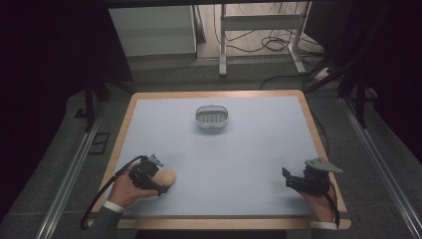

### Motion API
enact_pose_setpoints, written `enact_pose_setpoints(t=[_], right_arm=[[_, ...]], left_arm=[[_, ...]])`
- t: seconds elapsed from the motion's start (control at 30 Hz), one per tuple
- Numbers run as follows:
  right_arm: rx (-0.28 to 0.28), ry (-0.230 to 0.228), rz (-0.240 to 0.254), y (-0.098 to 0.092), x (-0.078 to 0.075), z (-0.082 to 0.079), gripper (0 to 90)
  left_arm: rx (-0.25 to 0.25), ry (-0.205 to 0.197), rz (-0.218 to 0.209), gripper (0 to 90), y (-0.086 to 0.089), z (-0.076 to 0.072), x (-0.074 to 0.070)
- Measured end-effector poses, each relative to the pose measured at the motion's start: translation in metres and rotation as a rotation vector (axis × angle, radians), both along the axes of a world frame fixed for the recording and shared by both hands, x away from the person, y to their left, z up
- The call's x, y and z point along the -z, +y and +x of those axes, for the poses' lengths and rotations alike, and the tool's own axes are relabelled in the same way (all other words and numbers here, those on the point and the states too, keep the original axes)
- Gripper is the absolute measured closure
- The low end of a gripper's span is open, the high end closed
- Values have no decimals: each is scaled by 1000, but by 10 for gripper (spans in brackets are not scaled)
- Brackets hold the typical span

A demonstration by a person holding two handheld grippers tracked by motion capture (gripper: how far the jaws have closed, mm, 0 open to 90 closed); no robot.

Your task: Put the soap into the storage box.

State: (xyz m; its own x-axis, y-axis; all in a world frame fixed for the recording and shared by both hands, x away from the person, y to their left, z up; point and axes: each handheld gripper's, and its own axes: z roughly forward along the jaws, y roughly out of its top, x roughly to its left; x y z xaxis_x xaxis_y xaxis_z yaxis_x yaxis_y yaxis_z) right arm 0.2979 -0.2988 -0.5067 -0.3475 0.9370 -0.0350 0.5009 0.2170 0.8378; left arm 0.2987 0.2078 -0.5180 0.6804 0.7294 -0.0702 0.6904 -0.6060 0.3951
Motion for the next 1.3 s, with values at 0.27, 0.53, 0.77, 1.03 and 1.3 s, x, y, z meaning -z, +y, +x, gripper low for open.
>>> enact_pose_setpoints(t=[0.27, 0.53, 0.77, 1.03, 1.3], right_arm=[[3, 1, -3, 0, 0, 0, 79], [7, -3, -5, -1, -1, 0, 79], [8, -2, -3, -2, 0, 0, 79], [11, -2, -6, -2, 0, 0, 79], [13, -3, -10, -2, 0, 0, 79]], left_arm=[[13, -18, 15, 306, -1, -1, 1], [18, -35, 6, 316, -1, -1, 0], [26, -46, -11, 318, 1, -2, -6], [17, -64, -29, 320, 3, 0, -7], [15, -69, -44, 320, 6, 0, -11]])
